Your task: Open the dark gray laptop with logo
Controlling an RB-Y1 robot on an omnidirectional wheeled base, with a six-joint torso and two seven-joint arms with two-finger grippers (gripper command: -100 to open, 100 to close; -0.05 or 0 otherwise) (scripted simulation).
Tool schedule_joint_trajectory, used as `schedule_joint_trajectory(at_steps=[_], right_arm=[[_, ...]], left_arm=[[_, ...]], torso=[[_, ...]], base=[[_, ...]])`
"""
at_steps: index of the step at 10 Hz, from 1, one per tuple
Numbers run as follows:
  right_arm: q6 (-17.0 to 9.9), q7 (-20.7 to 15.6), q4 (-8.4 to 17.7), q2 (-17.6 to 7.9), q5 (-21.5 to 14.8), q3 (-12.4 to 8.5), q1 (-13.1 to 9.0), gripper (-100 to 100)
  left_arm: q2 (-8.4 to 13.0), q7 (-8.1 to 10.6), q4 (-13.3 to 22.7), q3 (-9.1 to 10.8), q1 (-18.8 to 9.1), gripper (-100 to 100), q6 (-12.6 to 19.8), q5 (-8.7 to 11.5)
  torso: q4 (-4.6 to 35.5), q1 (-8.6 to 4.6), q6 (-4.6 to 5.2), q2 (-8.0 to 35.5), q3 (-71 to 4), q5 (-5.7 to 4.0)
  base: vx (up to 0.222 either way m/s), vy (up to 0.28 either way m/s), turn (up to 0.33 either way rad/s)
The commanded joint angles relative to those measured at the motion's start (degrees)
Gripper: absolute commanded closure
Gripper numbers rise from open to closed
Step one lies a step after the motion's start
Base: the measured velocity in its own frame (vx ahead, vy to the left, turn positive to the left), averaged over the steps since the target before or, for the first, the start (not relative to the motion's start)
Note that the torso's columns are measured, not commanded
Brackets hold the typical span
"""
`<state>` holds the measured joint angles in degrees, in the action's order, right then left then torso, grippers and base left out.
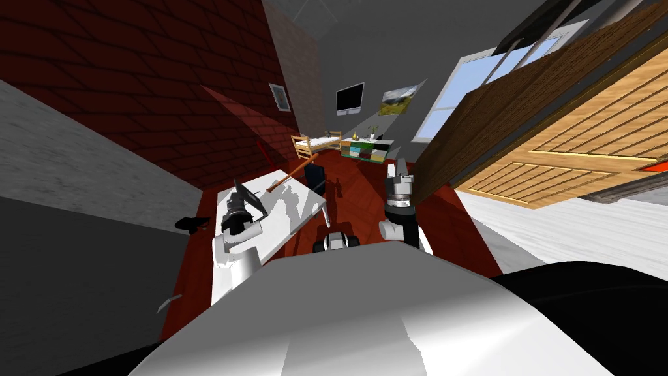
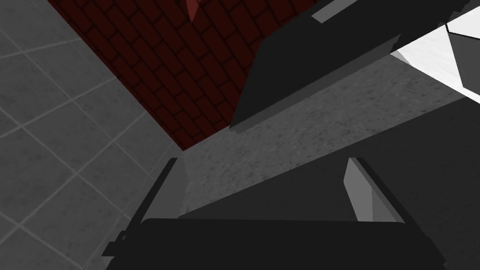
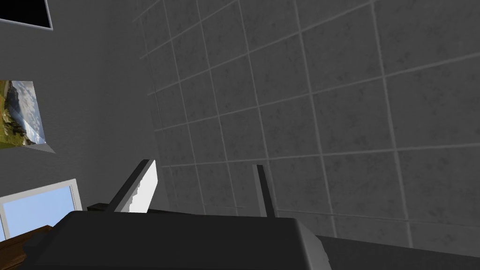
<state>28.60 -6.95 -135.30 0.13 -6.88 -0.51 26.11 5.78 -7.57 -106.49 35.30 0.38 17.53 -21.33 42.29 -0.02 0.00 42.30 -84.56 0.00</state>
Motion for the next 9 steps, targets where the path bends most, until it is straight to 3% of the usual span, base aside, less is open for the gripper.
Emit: schedule_joint_trajectory(at_steps=[1,3,4,5,6,7,8,9], right_arm=[[0.0,0.0,0.0,0.0,0.0,0.0,0.0,0],[0.0,0.0,0.0,0.0,0.0,0.0,0.0,0],[0.0,0.0,0.0,0.0,0.0,0.0,0.0,0],[0.0,0.0,0.0,0.0,0.0,0.0,0.0,0],[0.0,0.0,0.0,0.0,0.0,0.0,0.0,0],[0.0,0.0,0.0,0.0,0.0,0.0,0.0,0],[0.0,0.0,0.0,0.0,0.0,0.0,0.0,0],[0.0,0.0,0.0,0.0,0.0,0.0,0.0,0]], left_arm=[[-2.6,-1.34,1.6,1.28,-1.8,-100,2.0,-0.5],[-2.0,-1.17,0.8,0.95,-1.1,-100,2.2,-0.1],[-1.9,-1.16,0.8,0.94,-1.1,100,2.2,-0.1],[-0.3,-0.14,3.6,3.11,-3.5,100,0.4,0.2],[-0.3,-0.14,4.8,3.11,-3.5,100,0.4,0.2],[1.4,0.88,7.0,5.32,-5.7,100,-1.2,0.5],[1.4,0.88,8.9,5.32,-5.7,100,-1.2,0.5],[3.0,1.9,10.6,7.53,-7.9,100,-2.9,0.8]], torso=[[0.0,0.04,0.0,0.0,0.0,0.0],[0.1,0.1,-0.01,0.2,0.1,0.03],[0.1,0.06,-0.01,0.3,0.2,0.01],[0.0,0.06,-0.08,0.2,0.1,0.09],[0.1,0.13,-0.04,0.2,0.2,0.09],[0.0,0.12,-0.09,0.2,0.2,0.16],[0.1,0.08,-0.07,0.2,0.2,0.06],[0.0,0.08,-0.13,0.1,0.1,0.11]], base=[[0.116,-0.01,0.022],[0.029,-0.002,0.001],[0.009,0.002,-0.01],[-0.07,-0.008,-0.12],[-0.085,-0.005,-0.083],[-0.117,-0.021,-0.113],[-0.098,-0.011,-0.066],[-0.097,-0.009,-0.119]])
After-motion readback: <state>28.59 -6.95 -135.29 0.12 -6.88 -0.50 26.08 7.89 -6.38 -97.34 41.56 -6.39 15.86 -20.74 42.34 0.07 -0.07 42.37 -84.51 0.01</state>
